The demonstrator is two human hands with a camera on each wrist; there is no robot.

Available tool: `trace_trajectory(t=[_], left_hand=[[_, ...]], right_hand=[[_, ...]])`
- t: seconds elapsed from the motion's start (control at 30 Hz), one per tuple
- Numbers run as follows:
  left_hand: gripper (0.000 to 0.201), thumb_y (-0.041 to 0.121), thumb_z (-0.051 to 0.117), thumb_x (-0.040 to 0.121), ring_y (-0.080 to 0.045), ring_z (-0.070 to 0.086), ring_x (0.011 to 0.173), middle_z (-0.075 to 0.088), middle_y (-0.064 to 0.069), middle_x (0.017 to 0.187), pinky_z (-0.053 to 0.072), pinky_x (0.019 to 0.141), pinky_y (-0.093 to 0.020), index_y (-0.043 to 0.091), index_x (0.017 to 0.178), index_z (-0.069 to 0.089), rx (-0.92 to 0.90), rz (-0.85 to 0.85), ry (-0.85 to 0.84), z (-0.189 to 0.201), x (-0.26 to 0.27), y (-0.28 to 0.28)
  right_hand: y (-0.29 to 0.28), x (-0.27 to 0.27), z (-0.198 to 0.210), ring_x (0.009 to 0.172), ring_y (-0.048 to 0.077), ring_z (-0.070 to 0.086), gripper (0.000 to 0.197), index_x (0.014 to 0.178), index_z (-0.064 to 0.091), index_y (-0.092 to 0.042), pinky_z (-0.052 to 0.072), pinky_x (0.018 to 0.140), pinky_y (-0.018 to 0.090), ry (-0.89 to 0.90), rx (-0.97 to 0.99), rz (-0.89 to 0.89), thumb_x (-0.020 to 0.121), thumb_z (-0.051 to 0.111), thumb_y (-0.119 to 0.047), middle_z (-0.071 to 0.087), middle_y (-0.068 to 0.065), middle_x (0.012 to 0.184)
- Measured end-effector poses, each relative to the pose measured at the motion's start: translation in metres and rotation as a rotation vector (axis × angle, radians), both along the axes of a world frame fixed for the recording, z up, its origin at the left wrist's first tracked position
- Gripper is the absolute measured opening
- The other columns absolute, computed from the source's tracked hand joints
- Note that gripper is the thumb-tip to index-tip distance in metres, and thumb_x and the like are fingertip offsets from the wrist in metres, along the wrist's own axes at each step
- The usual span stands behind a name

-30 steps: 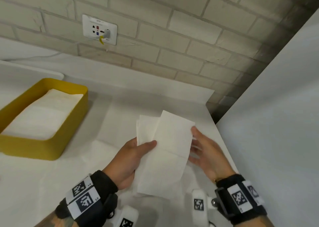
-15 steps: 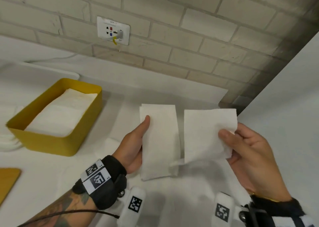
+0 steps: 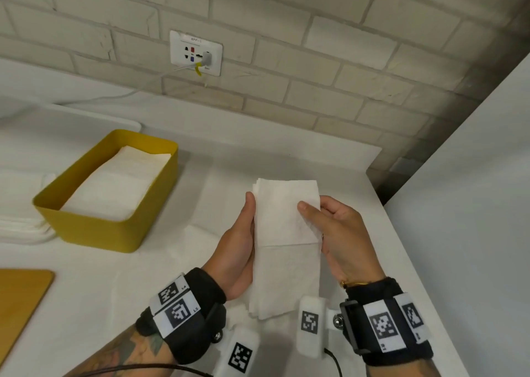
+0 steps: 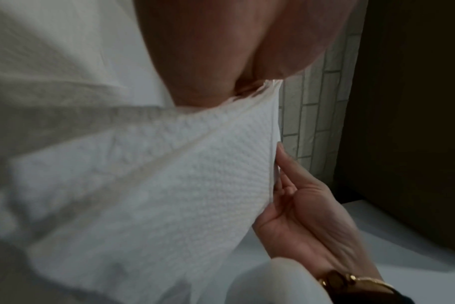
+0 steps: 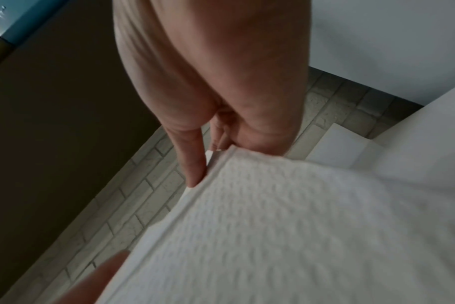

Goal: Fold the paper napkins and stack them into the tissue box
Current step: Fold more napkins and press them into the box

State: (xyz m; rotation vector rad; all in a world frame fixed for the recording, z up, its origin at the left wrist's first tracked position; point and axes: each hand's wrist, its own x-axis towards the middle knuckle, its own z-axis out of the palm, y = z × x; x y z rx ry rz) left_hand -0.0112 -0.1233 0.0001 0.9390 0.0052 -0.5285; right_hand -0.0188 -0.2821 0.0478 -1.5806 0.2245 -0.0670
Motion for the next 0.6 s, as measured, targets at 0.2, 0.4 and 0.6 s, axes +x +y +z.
trace_trajectory(t=[0.2,0.4,0.6], left_hand=[[0.049,0.044,0.041,0.106,-0.028,0.067,0.121,0.070,-0.012,0.131,0.049,0.107,-0.046,0.013,0.137,0.061,0.052,-0.033,-0.004,0.001,-0.009,0.003],[0.045,0.040,0.046,0.106,-0.030,0.072,0.111,0.075,-0.013,0.120,0.058,0.091,-0.043,0.008,0.133,0.063,0.072,0.150,0.108,0.000,-0.007,0.029],[0.030,0.035,0.049,0.104,-0.018,0.076,0.100,0.078,-0.002,0.114,0.064,0.080,-0.037,0.019,0.124,0.066,0.052,0.426,0.082,0.011,-0.010,0.087]], right_hand=[[0.008,-0.006,-0.008,0.100,0.024,0.075,0.018,0.110,0.074,-0.009,0.057,0.095,0.044,0.053,-0.028,-0.034,0.092,0.072,-0.013,0.079,0.007,0.103],[0.015,-0.035,-0.033,0.093,0.023,0.076,0.025,0.107,0.071,-0.008,0.060,0.084,0.037,0.194,-0.111,0.180,0.083,0.079,-0.004,0.079,0.006,0.098],[-0.016,-0.047,-0.045,0.071,0.025,0.073,0.015,0.099,0.071,-0.003,0.058,0.064,0.028,0.313,-0.271,0.250,0.085,0.076,0.000,0.075,0.015,0.080]])
